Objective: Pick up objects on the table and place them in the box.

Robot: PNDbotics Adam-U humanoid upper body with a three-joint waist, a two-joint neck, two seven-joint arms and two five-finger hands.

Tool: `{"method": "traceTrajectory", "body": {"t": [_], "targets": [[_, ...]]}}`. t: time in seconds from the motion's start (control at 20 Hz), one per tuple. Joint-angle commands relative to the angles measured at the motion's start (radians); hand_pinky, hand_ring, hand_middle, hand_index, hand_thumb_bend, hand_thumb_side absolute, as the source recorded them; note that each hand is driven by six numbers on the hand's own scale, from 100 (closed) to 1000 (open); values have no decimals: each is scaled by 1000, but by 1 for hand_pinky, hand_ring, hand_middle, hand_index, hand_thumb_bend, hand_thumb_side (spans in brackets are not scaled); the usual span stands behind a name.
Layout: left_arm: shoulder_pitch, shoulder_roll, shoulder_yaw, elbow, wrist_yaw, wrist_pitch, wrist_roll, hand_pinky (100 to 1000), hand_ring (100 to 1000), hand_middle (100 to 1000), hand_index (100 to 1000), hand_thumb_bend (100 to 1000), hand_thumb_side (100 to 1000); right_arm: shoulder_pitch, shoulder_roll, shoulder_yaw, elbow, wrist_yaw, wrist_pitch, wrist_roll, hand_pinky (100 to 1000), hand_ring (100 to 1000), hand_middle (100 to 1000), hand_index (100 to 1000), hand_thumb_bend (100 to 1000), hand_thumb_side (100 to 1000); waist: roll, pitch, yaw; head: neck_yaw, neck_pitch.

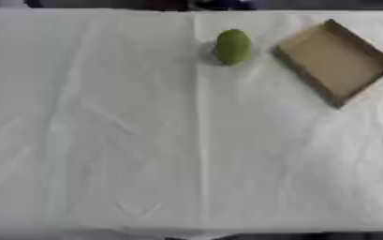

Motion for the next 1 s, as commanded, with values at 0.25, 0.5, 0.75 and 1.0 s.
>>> {"method": "traceTrajectory", "body": {"t": [0.25,0.5,0.75,1.0], "targets": [[-1,18,3,-21,-2,0,2,512,596,611,718,100,242,-10,-31,-14,-15,-4,1,-3,705,687,726,807,354,209,2,-22,0,2,5],[0,18,2,-21,-1,1,1,511,595,610,718,100,243,-29,-34,11,10,15,-2,38,718,718,745,816,349,250,0,-24,2,2,6],[2,15,1,-21,1,0,-4,509,595,610,717,100,248,-121,-15,84,95,67,-27,133,732,750,769,826,346,302,-1,-19,6,-10,-5],[4,7,7,-21,3,-2,-8,506,593,610,716,100,256,-203,14,125,179,112,-60,184,737,759,776,831,348,324,-2,4,11,-20,-35]]}}
